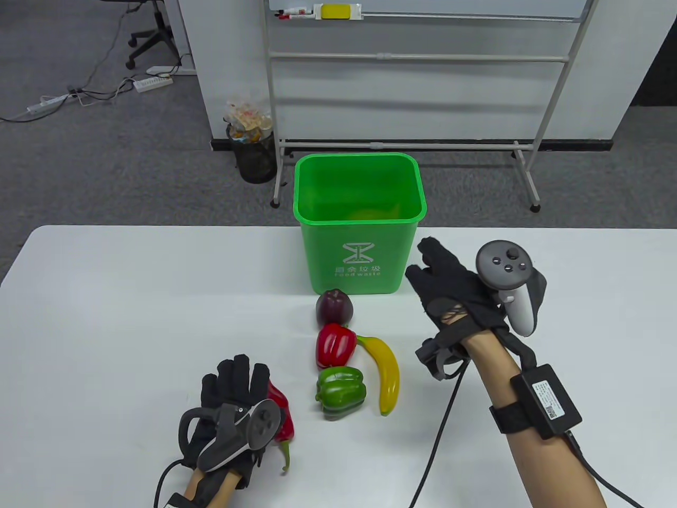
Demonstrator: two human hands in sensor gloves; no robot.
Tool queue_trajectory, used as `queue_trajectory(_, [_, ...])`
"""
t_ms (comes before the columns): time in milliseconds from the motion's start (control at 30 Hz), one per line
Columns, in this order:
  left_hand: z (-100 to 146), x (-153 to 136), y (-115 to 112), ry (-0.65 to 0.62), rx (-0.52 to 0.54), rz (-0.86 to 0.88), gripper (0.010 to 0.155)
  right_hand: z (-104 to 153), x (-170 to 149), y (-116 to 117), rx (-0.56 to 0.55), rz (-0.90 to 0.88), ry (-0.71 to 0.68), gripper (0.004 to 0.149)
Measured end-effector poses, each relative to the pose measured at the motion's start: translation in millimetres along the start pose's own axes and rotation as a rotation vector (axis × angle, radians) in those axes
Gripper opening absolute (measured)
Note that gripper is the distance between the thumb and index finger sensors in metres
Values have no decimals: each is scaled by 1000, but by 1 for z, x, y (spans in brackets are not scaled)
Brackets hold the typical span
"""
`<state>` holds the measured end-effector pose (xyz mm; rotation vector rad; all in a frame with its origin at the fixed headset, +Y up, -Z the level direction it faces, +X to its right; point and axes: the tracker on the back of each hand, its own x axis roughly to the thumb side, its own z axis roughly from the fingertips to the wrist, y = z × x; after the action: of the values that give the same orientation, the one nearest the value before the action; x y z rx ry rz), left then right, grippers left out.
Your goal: Toss fruit and vegetables into food waste bin
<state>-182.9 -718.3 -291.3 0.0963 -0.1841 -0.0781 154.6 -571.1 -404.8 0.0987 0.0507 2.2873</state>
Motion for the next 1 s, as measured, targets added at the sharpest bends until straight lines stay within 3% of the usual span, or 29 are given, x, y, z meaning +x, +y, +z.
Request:
queue_trajectory(100, [0, 0, -1, 4, 1, 2, 85, -3, -7, 28, 66, 200, 38, 86])
queue_trajectory(267, [0, 0, -1, 6, 0, 0, 85, -22, -39, 95, 167, 520, 119, 84])
queue_trajectory(500, [0, -1, 0, 2, 8, 8, 84, -46, -78, 150, 331, 610, 311, 86])
queue_trajectory(600, [-1, -1, -2, -1, 0, 9, 84, -51, -84, 161, 391, 637, 389, 92])
queue_trajectory(800, [-1, -2, -2, -2, 6, 11, 84, -61, -92, 177, 392, 715, 485, 94])
queue_trajectory(1000, [-2, -4, -7, -1, -6, 10, 84, -60, -98, 178, 387, 738, 517, 90])
